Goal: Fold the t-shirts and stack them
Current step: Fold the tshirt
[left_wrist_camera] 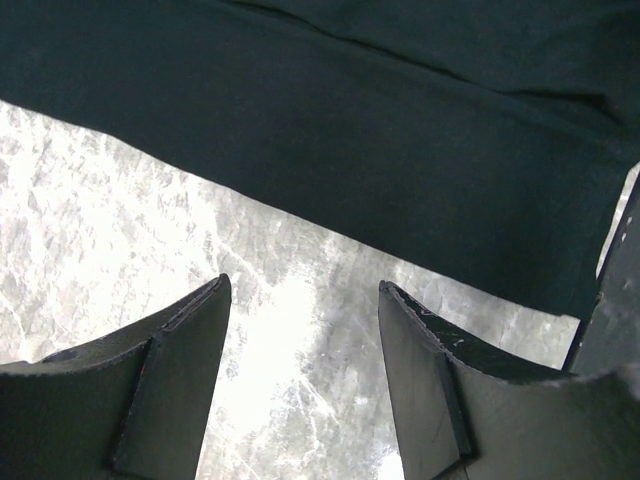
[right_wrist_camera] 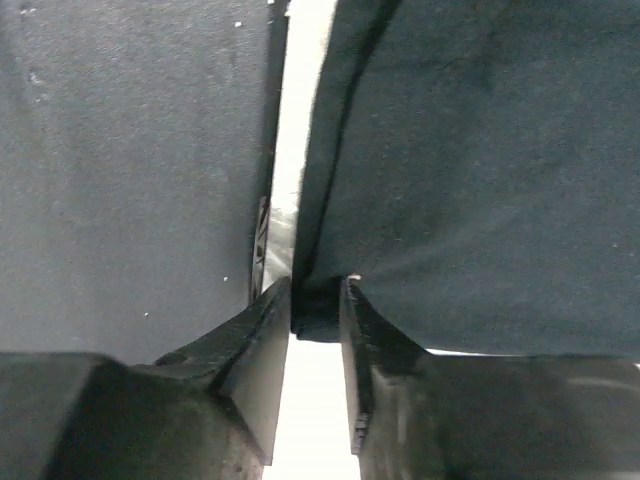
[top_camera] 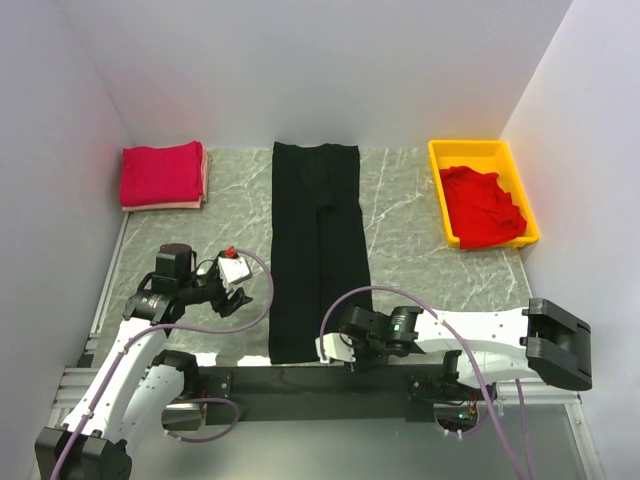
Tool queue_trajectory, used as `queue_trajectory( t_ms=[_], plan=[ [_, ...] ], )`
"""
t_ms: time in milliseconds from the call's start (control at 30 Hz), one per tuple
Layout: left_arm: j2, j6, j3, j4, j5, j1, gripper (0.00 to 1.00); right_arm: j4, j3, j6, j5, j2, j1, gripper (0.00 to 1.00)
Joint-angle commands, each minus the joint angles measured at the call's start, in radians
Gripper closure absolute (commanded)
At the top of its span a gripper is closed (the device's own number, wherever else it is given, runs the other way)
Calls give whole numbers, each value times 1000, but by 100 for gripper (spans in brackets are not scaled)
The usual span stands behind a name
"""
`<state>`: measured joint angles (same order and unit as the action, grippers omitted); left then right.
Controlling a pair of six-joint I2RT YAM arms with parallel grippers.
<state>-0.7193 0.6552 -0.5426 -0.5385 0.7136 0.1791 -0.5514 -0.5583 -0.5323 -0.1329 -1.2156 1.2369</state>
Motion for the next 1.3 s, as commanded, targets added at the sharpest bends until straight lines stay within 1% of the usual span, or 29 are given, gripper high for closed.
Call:
queue_trajectory(
  t_ms=[0,67,167,200,233,267,333,367,400,467,567,600,633,700,733,767,833,867,900,933,967,1000,1033,1067,1100,1133,1200,1233,1267],
  plan=[
    [4,90,-2,-32,47,2,34,22,3,12,-3,-35,-11,68],
    [3,110,-2,-40,58,2,34,10,-3,2,-20,-30,-27,69],
    [-8,135,-5,-37,58,2,34,1,-17,-23,-43,-56,-62,75],
    [-12,145,-8,-38,66,2,34,-1,-23,-23,-50,-70,-73,82],
    [-17,162,-13,-63,76,2,35,-4,-40,-24,-51,-96,-101,86],
    [-16,181,-20,-73,86,2,37,-5,-48,-23,-51,-107,-112,93],
    [-11,210,-26,-124,99,2,41,-13,-83,-26,-60,-128,-149,100],
    [-6,245,-26,-162,110,2,41,-27,-97,-29,-71,-133,-163,100],
    [0,329,-26,-199,121,3,42,-34,-112,-29,-82,-133,-177,100],
    [21,447,-14,-299,135,10,43,-56,-149,-26,-131,-121,-220,100],
    [63,564,3,-426,152,45,45,-76,-179,-20,-183,-96,-261,100],
    [99,607,10,-426,152,60,44,-77,-184,-18,-200,-88,-273,100],
    [118,595,33,-407,146,78,43,-78,-184,-15,-212,-72,-283,100],
    [141,540,50,-341,98,170,43,-78,-181,-17,-240,-61,-297,100],
    [136,520,55,-328,83,207,44,-79,-180,-20,-243,-59,-298,100],
    [126,508,55,-319,61,276,44,-81,-180,-21,-247,-61,-300,100],
    [78,442,49,-263,43,339,45,-85,-180,-23,-255,-74,-304,100],
    [61,347,44,-223,-1,408,46,-84,-181,-20,-258,-78,-306,100],
    [16,310,40,-160,-22,448,46,-84,-183,-18,-264,-81,-309,100],
    [-8,275,27,-132,-51,536,48,-85,-187,-17,-267,-87,-312,100],
    [-32,203,20,-109,-77,586,50,-85,-187,-15,-269,-90,-313,100],
    [-79,172,13,-66,-144,635,51,-85,-187,-14,-272,-93,-317,100],
    [-101,143,12,-45,-179,731,54,-84,-192,-14,-275,-97,-320,100],
    [-120,89,10,-22,-216,778,54,-87,-193,-11,-278,-102,-323,100],
    [-146,69,13,-2,-285,816,53,-93,-202,-12,-284,-108,-326,100],
    [-157,51,21,30,-307,871,50,-96,-207,-12,-298,-119,-336,100],
    [-187,11,30,55,-347,911,47,-108,-213,-18,-309,-124,-349,100],
    [-199,0,38,89,-385,937,43,-111,-216,-23,-310,-130,-350,100],
    [-213,-11,39,100,-399,947,42,-116,-218,-31,-313,-133,-362,100]
  ],
)
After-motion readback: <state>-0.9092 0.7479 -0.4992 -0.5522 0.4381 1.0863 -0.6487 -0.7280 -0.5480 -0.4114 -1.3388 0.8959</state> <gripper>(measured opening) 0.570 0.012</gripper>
